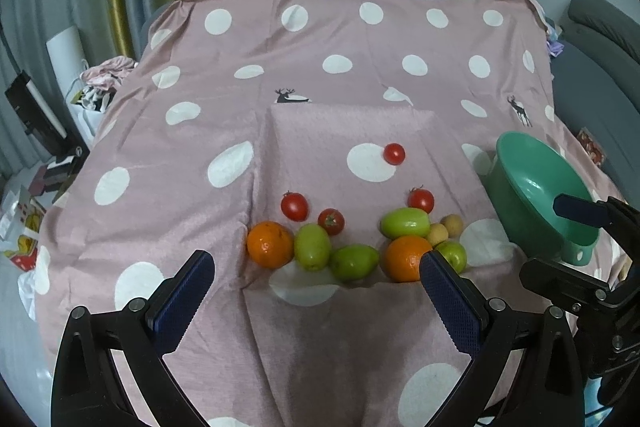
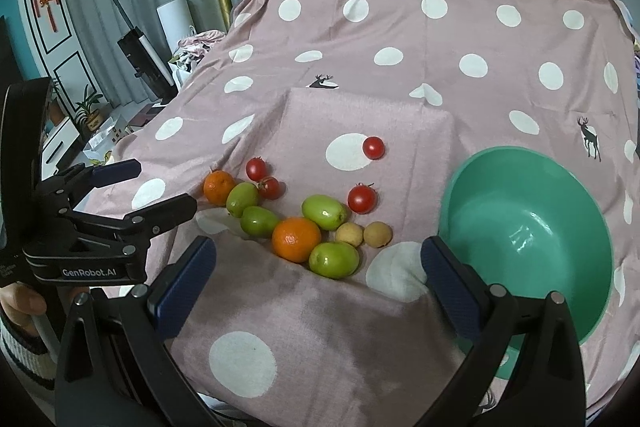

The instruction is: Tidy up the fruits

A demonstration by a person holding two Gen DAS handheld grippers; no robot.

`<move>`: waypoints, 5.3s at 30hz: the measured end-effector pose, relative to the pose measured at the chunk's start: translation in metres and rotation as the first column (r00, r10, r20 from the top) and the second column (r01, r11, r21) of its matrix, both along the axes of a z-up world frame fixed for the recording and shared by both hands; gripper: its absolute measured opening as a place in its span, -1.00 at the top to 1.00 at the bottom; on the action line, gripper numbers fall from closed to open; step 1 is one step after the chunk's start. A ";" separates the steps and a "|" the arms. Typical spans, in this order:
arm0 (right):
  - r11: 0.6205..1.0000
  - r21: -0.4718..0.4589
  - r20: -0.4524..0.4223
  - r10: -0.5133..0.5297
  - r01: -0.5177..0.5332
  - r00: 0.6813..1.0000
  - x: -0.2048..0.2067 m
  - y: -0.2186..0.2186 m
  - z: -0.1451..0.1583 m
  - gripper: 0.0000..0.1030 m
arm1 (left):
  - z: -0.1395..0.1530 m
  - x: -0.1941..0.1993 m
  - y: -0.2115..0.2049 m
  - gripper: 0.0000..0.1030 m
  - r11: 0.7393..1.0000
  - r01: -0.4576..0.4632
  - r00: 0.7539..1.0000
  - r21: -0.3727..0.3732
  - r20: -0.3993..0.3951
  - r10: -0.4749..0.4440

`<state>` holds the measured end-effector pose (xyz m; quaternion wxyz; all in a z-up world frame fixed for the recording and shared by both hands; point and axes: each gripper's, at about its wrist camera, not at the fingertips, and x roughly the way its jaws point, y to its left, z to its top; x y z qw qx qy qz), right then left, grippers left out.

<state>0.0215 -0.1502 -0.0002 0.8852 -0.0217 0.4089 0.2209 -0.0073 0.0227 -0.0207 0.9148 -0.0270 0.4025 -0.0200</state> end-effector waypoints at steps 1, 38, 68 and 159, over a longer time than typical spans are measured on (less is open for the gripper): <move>1.000 -0.002 0.002 -0.001 0.001 1.000 0.000 0.000 0.000 -1.00 | 0.000 0.000 0.000 -0.98 1.000 0.000 1.000 0.000 -0.001 0.000; 0.995 0.096 -0.107 0.043 -0.033 0.993 0.004 -0.009 -0.034 -0.98 | -0.022 -0.002 0.031 -0.97 0.923 0.106 0.989 -0.371 -0.056 -0.137; 0.935 0.288 -0.242 0.279 -0.206 0.929 0.027 0.051 -0.065 -0.25 | -0.043 0.030 0.050 -0.53 0.910 0.046 0.981 -0.413 -0.153 -0.119; 0.836 -0.116 -0.183 0.513 -0.537 0.839 0.075 0.135 -0.088 0.26 | -0.052 0.067 0.084 0.30 0.881 0.009 0.986 -0.473 -0.144 -0.087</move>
